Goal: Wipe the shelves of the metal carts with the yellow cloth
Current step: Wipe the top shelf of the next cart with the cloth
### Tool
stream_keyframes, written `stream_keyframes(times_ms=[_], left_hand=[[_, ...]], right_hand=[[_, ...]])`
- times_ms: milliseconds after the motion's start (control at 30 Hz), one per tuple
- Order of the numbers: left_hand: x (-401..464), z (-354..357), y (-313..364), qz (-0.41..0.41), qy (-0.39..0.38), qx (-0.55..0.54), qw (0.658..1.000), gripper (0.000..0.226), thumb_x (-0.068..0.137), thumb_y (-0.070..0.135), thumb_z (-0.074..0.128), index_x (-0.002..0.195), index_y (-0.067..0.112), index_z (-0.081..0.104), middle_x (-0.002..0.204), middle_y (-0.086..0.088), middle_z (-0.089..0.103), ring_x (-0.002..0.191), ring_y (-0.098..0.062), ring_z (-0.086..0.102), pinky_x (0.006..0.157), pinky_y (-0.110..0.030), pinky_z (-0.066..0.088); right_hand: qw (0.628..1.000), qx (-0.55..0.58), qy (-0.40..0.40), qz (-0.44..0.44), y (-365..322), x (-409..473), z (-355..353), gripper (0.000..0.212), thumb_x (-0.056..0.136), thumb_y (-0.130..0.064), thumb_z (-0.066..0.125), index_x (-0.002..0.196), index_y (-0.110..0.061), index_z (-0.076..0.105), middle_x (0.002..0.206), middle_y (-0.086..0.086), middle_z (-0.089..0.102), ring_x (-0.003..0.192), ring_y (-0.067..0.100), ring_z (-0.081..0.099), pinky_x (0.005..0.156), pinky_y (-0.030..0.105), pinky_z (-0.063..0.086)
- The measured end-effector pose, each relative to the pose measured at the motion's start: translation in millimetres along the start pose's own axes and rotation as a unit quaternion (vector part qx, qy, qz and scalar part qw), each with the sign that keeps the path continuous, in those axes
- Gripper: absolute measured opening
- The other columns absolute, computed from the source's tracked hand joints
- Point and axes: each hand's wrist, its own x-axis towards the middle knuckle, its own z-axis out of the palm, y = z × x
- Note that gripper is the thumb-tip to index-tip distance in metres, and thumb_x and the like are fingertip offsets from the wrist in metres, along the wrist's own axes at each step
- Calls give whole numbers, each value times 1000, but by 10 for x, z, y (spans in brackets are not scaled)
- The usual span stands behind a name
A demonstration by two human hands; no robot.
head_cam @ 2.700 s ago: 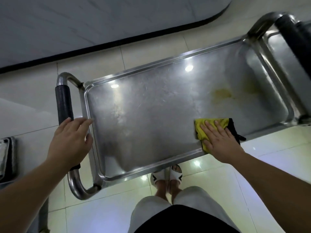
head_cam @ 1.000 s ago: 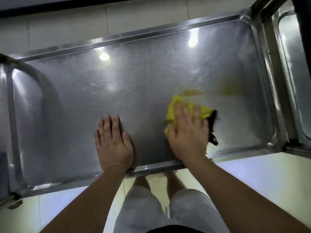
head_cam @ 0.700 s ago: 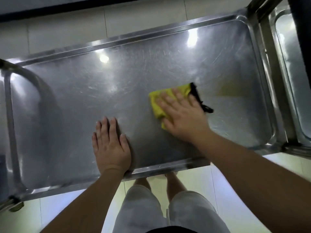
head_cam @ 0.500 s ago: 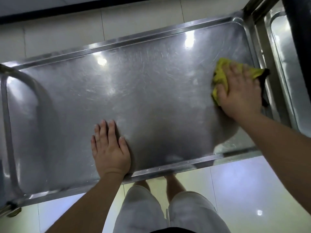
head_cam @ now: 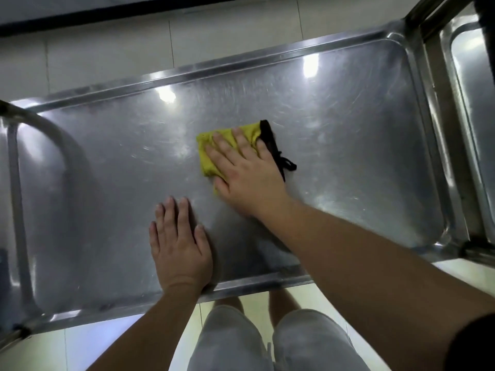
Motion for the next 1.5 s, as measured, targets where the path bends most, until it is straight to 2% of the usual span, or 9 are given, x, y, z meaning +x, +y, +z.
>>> stream_keyframes(times_ms=[133, 367, 533, 633, 800, 967, 1133, 1300, 1500], left_hand=[[-5, -6, 8, -1, -4, -6, 1000, 65, 102, 41, 31, 165, 24, 21, 173, -4, 16, 161, -22, 4, 130, -44, 2], [-8, 4, 7, 0, -3, -1, 1000, 66, 102, 42, 29, 165, 22, 22, 173, -6, 16, 161, -24, 6, 130, -46, 4], [-5, 33, 2, 0, -5, 6, 1000, 66, 102, 42, 29, 165, 23, 21, 173, -6, 16, 161, -24, 6, 130, -45, 2], [-7, 36, -1, 1, -1, 8, 1000, 66, 102, 42, 29, 165, 23, 22, 173, -5, 16, 161, -24, 7, 130, -47, 5], [-6, 21, 2, 1, -8, 14, 1000, 65, 104, 45, 25, 165, 25, 19, 173, -3, 14, 161, -23, 5, 131, -44, 2], [-8, 22, -2, 3, 2, 12, 1000, 64, 104, 44, 26, 165, 26, 19, 173, -3, 17, 161, -23, 7, 131, -42, 1], [-1, 27, 4, 5, 10, 11, 1000, 65, 102, 41, 30, 164, 23, 23, 172, -4, 19, 161, -24, 10, 130, -44, 3], [-12, 26, -19, 2, 5, 11, 1000, 66, 102, 42, 29, 164, 23, 24, 172, -5, 20, 161, -24, 10, 130, -45, 4], [-11, 18, -15, 1, -6, 20, 1000, 65, 102, 44, 27, 164, 24, 22, 173, -4, 17, 161, -23, 6, 131, -42, 0]], right_hand=[[999, -18, -13, -31, 681, 0, -126, 71, 95, -62, 31, 161, -37, 30, 170, -10, 25, 158, 24, 21, 121, 56, 18], [954, 2, 14, 301, 2368, -354, -581, 70, 97, -54, 31, 163, -33, 22, 172, -5, 20, 158, 28, 15, 121, 63, 19], [903, 28, 44, 426, 2025, 11, -517, 71, 98, -51, 28, 164, -25, 22, 172, 1, 20, 157, 36, 15, 120, 64, 19], [919, 41, 36, 390, 1417, 369, -447, 71, 99, -51, 29, 165, -24, 20, 172, 3, 20, 158, 34, 14, 120, 59, 19], [995, 23, -23, 98, 369, 815, -298, 69, 100, -55, 31, 165, -33, 20, 173, -5, 17, 159, 29, 10, 123, 54, 14], [999, 1, -42, -29, 569, 916, -302, 71, 96, -62, 31, 163, -38, 24, 171, -10, 20, 159, 23, 14, 123, 53, 15], [992, 1, -24, 127, 1677, 881, -584, 72, 99, -59, 30, 165, -38, 11, 174, -10, 8, 160, 24, 4, 124, 59, 13], [953, 22, -3, 302, 2801, 406, -777, 72, 100, -55, 29, 165, -32, 9, 174, -5, 6, 160, 29, 4, 124, 63, 11], [948, 34, -10, 316, 2632, 345, -750, 72, 100, -52, 30, 166, -31, 9, 174, -3, 7, 160, 29, 4, 123, 61, 13]])
